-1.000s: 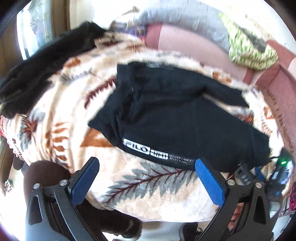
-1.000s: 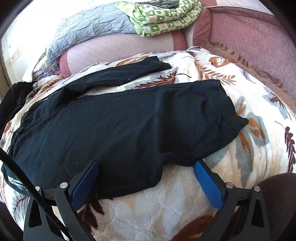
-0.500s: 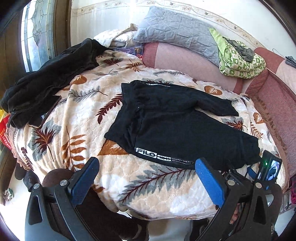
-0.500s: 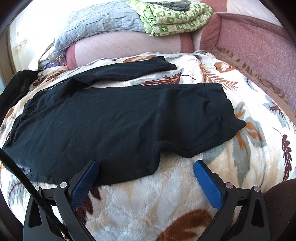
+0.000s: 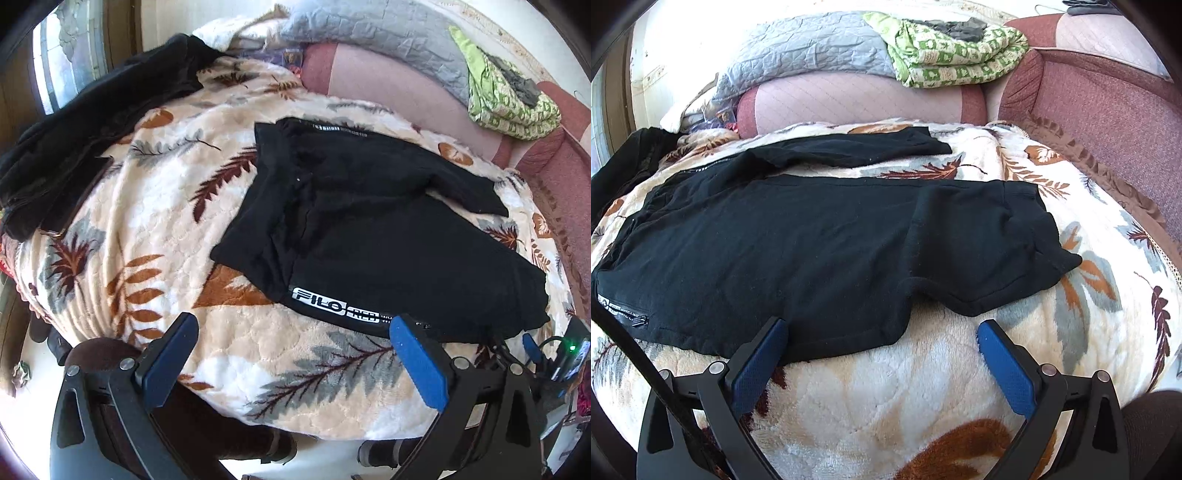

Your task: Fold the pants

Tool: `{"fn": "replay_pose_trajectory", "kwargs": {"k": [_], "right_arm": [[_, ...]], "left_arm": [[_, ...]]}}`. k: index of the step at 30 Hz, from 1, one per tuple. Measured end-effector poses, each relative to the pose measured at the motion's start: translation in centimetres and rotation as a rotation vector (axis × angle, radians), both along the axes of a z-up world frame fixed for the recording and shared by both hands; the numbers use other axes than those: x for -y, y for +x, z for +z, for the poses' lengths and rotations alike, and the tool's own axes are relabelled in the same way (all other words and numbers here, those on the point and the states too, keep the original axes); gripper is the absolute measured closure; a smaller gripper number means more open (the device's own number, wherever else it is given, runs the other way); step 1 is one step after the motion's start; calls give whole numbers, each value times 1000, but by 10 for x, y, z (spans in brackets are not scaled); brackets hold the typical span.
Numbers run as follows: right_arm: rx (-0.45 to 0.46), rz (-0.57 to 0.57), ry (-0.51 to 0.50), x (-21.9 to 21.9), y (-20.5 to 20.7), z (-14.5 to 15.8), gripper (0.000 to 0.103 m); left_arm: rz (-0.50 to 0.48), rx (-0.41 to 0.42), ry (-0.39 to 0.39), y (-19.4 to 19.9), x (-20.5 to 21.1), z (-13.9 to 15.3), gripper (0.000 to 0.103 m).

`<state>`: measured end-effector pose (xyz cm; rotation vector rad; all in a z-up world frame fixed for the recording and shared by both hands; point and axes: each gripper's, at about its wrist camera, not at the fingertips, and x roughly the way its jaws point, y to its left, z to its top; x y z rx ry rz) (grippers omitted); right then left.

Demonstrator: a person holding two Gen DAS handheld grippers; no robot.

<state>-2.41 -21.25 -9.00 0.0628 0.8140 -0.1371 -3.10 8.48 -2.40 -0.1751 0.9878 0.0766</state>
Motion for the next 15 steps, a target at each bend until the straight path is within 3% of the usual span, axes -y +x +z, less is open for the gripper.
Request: {"fn": "replay_pose_trajectory", "kwargs": {"k": [3, 6, 9, 11, 15], "right_arm": [[-98, 27, 24, 4, 11, 6, 0], [-198, 138, 62, 7, 24, 25, 6], [-151, 212, 58, 14, 31, 56, 6], [-108, 249, 53, 25, 44, 76, 6], [-83, 234, 33, 47, 89, 90, 6]], "left_arm": [[-30, 0, -1, 18, 1, 6, 0], [-57, 57, -38, 36, -8, 25, 0], [-82, 86, -69, 66, -21, 41, 0], [-85, 91, -29, 93, -25, 49, 0], [-134, 105, 13, 145, -21, 61, 0]]}}
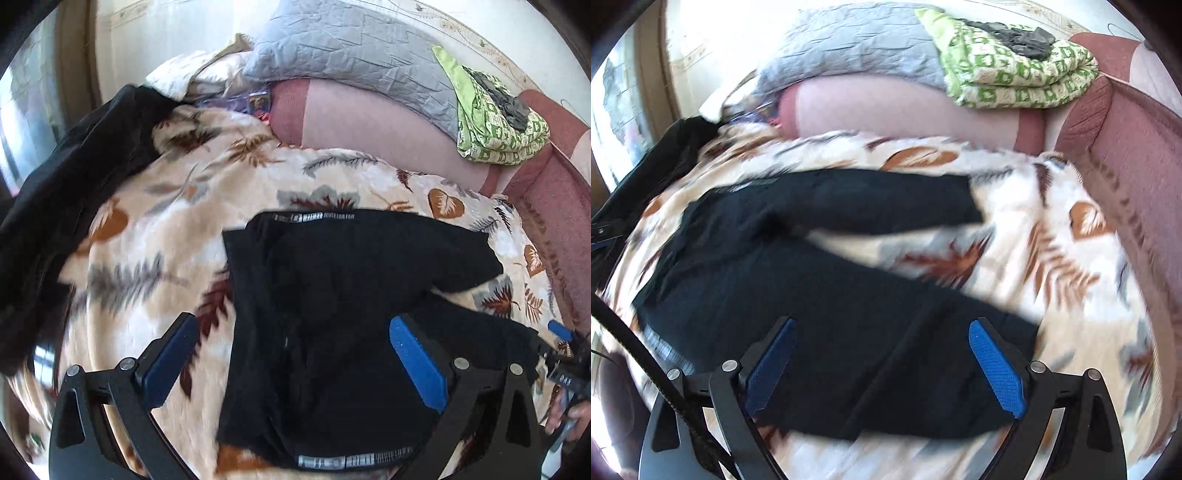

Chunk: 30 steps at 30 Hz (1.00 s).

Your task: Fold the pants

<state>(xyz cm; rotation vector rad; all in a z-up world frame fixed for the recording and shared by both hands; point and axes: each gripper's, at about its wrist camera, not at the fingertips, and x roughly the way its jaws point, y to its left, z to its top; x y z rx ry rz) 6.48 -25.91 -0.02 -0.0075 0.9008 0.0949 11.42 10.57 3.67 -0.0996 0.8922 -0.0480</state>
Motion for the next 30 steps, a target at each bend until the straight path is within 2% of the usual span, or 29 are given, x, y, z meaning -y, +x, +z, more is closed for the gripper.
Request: {"fn": "replay_pose_trajectory", "kwargs": {"k": [3, 4, 7, 8, 10, 15, 19, 21, 25, 26, 28, 30], "right_arm": [[7, -7, -39, 9, 42, -2, 6], [0, -5, -52, 14, 59, -4, 6], [-29, -13, -42, 26, 115, -11, 6], [-40, -17, -37, 29, 131, -14, 6], [-60, -15, -25, 31, 165, -21, 6], [-112, 72, -35, 16, 243, -38, 11], [-145, 158, -35, 1, 290, -53, 12], [-167, 199, -25, -6, 306, -63, 14], [-189, 253, -35, -19, 325, -82, 15], [-198, 261, -38, -22, 329, -87, 15], [-216, 274, -30, -26, 332, -96, 12], [-192, 280, -34, -31, 330, -97, 16]], "left_arm": [[-84, 6, -1, 43, 14, -1, 0], [-129, -4, -13, 61, 21, -6, 3], [-214, -65, -44, 107, 36, -25, 39], [-218, -96, -37, 125, 41, -35, 42], [-224, -127, -33, 151, 46, -49, 42], [-230, -209, -11, 215, 52, -89, 42], [-267, -229, -7, 241, 54, -110, 42], [-300, -233, 19, 249, 59, -119, 41], [-412, -243, 21, 253, 70, -127, 9], [-440, -248, 38, 251, 74, -129, 7], [-467, -246, 111, 247, 84, -134, 7], [-477, -240, 127, 245, 87, -132, 19]]}}
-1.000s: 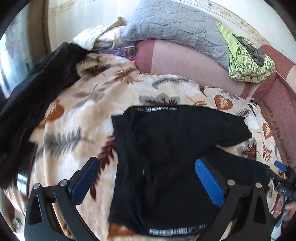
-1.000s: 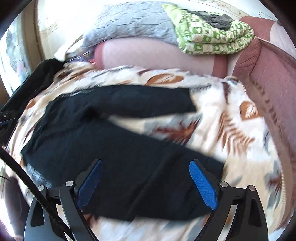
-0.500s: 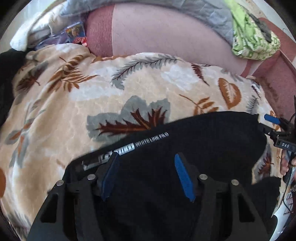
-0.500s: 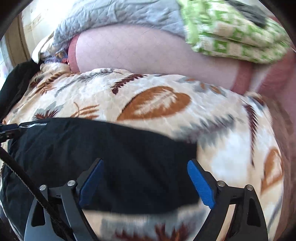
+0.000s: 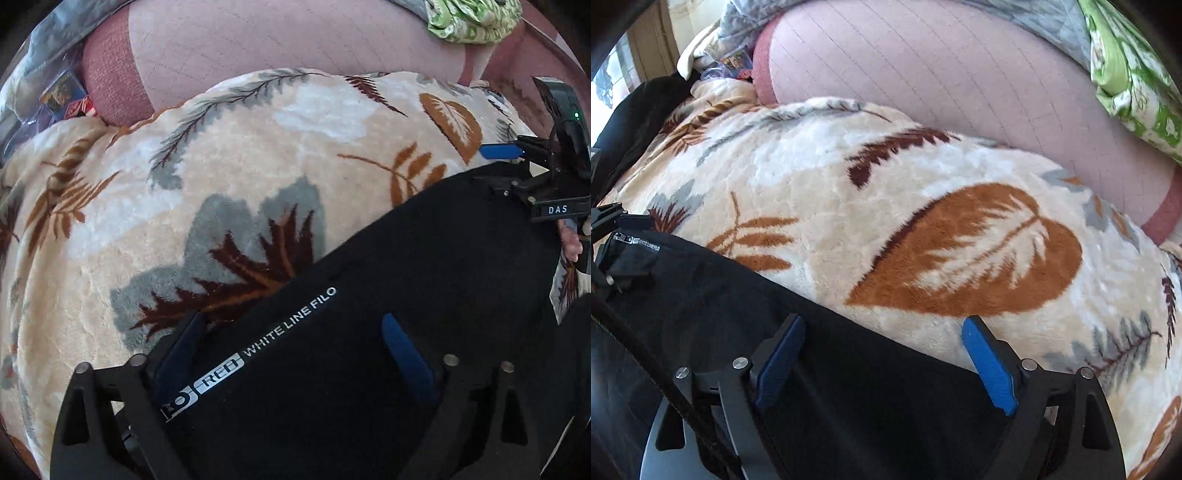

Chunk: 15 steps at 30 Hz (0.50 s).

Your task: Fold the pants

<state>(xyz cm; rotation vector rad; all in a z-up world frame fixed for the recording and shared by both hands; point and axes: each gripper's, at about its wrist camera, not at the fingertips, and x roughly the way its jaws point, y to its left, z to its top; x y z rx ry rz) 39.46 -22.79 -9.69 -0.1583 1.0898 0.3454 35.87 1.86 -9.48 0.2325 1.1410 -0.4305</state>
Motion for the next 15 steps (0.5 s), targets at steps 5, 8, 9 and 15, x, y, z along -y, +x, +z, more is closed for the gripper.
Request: {"fn": "replay_pose_trajectory", "kwargs": {"k": [5, 8, 9, 15], "right_arm": [[-67, 25, 122, -5, -12, 11, 96], [-59, 28, 123, -10, -26, 21, 97], [-52, 28, 122, -11, -32, 26, 97], [45, -18, 143, -9, -90, 76, 97]], "left_arm": [[6, 9, -58, -14, -12, 23, 94], [20, 44, -74, -31, -15, 38, 94], [22, 64, -67, -39, -13, 45, 94], [50, 169, -125, -102, -19, 93, 94]]}}
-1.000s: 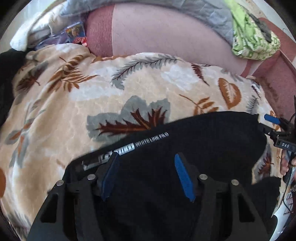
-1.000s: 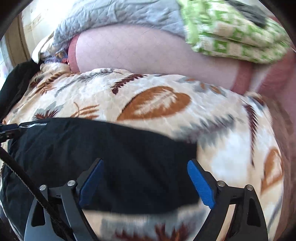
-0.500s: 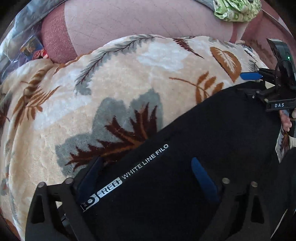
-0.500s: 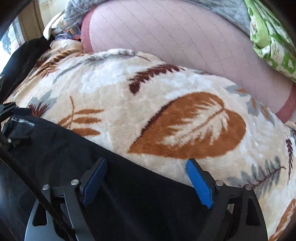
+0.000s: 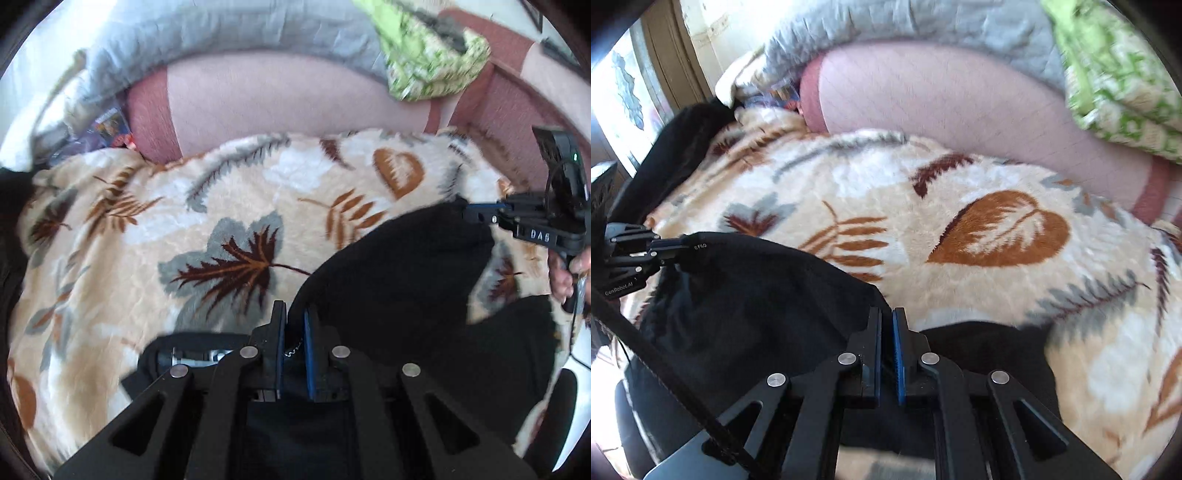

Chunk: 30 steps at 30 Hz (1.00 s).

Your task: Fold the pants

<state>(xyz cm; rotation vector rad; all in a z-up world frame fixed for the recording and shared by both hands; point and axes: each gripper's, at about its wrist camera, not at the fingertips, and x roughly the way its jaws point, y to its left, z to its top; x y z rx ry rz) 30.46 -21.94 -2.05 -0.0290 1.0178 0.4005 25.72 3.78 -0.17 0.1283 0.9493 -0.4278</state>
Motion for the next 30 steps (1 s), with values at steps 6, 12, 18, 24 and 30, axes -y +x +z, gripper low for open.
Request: {"fn": "replay_pose_trajectory", "kwargs": {"k": [6, 12, 18, 24, 30], "right_arm": [[68, -13, 36, -3, -91, 40, 97], [33, -50, 130, 9, -197, 22, 97], [-76, -189, 206, 32, -276, -37, 92], [-18, -395, 209, 79, -324, -33, 80], [98, -431, 121, 81, -301, 4, 52]], "left_arm": [[20, 77, -96, -101, -13, 33, 94], [78, 62, -132, -213, -14, 8, 93], [166, -55, -65, -271, -20, -52, 89], [261, -3, -56, -289, -48, -37, 72], [343, 65, -105, -291, -54, -12, 54]]}}
